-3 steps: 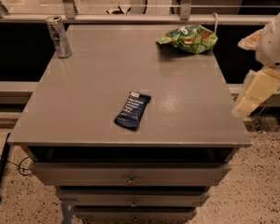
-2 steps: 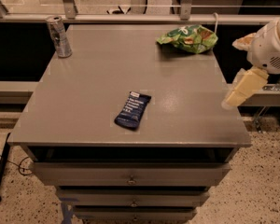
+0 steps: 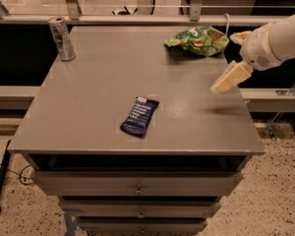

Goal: Pick green rice chip bag

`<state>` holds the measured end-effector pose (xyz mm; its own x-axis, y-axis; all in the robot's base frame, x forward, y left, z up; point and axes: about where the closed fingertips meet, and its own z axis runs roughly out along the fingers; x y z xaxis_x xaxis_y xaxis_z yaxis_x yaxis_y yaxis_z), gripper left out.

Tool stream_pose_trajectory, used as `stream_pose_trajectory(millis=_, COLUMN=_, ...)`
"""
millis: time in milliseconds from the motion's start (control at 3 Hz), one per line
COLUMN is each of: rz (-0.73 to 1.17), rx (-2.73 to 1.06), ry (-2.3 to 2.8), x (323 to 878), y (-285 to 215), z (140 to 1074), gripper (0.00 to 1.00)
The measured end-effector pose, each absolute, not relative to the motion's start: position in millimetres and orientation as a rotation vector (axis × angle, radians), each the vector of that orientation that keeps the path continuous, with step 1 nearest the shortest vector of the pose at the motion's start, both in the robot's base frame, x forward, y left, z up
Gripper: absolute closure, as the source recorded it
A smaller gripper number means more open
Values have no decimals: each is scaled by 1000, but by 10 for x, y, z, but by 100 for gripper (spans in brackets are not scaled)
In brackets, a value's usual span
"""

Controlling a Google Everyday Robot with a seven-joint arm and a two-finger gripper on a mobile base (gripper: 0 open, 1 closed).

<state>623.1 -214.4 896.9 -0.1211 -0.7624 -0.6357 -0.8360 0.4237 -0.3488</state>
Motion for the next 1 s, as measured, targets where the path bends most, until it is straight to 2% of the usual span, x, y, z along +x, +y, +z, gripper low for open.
stream_pose_trajectory(millis=1000, rz=211, rx=-1263, ry=1648, x=7222, y=-1652, z=9104, gripper=0)
